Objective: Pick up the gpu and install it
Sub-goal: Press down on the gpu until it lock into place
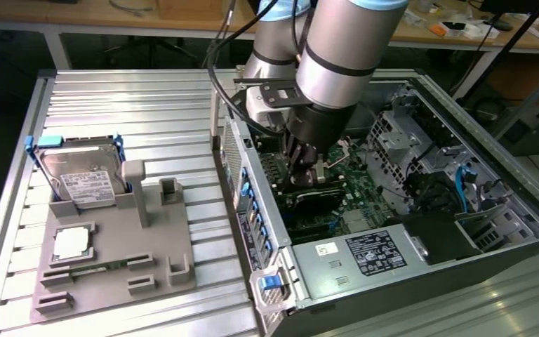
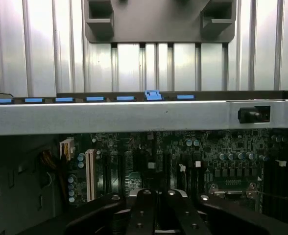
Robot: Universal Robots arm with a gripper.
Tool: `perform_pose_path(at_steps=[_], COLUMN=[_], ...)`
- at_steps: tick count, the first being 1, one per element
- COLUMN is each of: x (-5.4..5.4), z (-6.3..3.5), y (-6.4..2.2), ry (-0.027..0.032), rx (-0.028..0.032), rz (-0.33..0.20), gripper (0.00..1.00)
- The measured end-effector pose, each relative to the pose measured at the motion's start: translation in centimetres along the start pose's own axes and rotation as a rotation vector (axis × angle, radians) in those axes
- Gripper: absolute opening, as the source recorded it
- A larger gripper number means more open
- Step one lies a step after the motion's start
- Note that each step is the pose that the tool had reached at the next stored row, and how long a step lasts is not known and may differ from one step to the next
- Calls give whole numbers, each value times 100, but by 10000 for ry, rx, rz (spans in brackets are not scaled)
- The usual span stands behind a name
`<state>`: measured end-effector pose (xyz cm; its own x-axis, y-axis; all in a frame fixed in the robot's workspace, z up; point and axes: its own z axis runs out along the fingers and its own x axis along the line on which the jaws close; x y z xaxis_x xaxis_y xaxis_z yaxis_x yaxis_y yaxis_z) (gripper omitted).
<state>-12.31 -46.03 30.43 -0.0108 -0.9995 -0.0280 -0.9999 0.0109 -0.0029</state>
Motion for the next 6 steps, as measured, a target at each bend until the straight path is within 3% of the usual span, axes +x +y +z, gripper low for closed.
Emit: perform_pose_path(at_steps=[6], x=[0], z=[0], y=[0], ry=[1], rx=[-1], rz=[0], gripper=[11])
